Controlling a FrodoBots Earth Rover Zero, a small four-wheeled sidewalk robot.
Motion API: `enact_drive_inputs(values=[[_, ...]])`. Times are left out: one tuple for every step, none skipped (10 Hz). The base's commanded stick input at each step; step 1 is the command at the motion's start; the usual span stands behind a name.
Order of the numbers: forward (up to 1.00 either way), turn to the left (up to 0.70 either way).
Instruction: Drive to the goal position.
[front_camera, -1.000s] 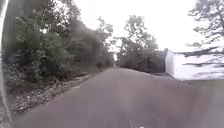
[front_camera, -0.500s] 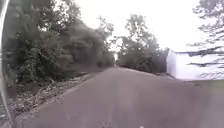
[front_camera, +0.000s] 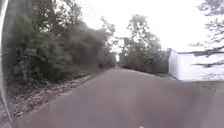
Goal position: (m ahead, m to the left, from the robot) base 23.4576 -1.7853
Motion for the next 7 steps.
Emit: enact_drive_inputs(values=[[0.70,0.03],[0.70,0.04],[0.70,0.03],[0.70,0.04],[0.70,0.03],[0.70,0.03],[0.70,0.03]])
